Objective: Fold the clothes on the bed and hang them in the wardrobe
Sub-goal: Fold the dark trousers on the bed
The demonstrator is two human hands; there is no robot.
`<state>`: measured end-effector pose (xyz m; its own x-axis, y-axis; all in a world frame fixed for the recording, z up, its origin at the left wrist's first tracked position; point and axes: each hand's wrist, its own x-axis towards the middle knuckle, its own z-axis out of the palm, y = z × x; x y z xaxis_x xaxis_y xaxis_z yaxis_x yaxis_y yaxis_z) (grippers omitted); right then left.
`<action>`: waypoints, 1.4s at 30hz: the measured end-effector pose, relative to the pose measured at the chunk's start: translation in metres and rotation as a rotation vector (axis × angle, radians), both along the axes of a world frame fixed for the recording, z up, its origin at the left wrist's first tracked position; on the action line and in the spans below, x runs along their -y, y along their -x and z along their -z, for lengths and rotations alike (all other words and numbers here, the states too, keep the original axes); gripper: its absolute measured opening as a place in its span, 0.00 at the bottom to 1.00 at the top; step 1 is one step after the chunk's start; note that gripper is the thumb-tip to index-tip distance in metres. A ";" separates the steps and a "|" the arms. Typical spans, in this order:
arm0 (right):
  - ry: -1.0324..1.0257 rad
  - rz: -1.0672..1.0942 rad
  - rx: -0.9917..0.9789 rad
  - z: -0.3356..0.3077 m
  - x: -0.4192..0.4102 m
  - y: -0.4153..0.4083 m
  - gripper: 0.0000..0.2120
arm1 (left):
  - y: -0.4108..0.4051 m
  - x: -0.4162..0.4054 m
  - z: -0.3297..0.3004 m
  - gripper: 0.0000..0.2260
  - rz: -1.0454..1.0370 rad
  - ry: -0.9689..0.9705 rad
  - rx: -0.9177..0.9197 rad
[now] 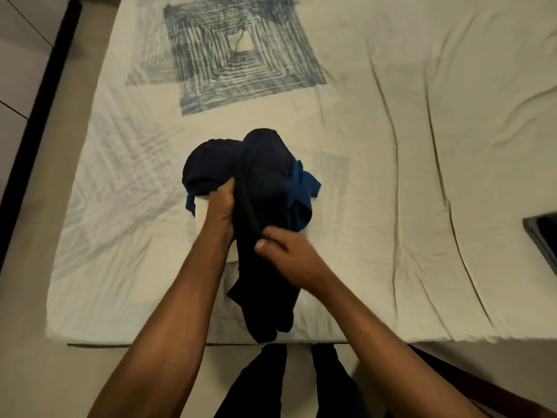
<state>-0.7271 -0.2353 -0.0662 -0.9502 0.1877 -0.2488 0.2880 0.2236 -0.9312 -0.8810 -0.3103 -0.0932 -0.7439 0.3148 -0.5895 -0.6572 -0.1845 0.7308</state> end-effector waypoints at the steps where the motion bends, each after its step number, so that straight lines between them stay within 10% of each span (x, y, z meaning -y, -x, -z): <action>1: 0.178 0.145 0.038 -0.011 -0.008 0.002 0.15 | 0.004 0.002 -0.009 0.09 -0.032 -0.027 -0.037; 6: 0.779 0.477 0.179 -0.042 -0.049 0.046 0.37 | -0.022 0.007 -0.082 0.10 0.206 0.129 -0.344; 9: 1.065 0.444 0.115 -0.068 -0.055 0.065 0.29 | -0.047 0.010 -0.111 0.12 0.496 0.287 -0.497; 13: 0.831 0.531 0.070 -0.089 -0.064 0.070 0.19 | -0.047 0.025 -0.118 0.26 0.643 0.197 -0.292; 19: 0.819 0.499 -0.204 -0.134 -0.095 0.040 0.15 | -0.026 0.009 -0.144 0.34 0.204 -0.435 0.082; 29: 0.814 0.714 -0.274 -0.205 -0.150 -0.074 0.30 | -0.049 -0.135 -0.234 0.11 0.651 -0.576 -0.229; 42: 0.732 0.818 -0.817 -0.334 -0.286 -0.210 0.28 | -0.174 -0.305 -0.378 0.11 1.090 -0.735 -0.444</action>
<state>-0.5167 0.0508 0.2676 -0.5553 0.8307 0.0396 -0.5847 -0.3560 -0.7289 -0.7074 -0.0058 0.2843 -0.0046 0.9834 0.1811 -0.4575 -0.1631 0.8741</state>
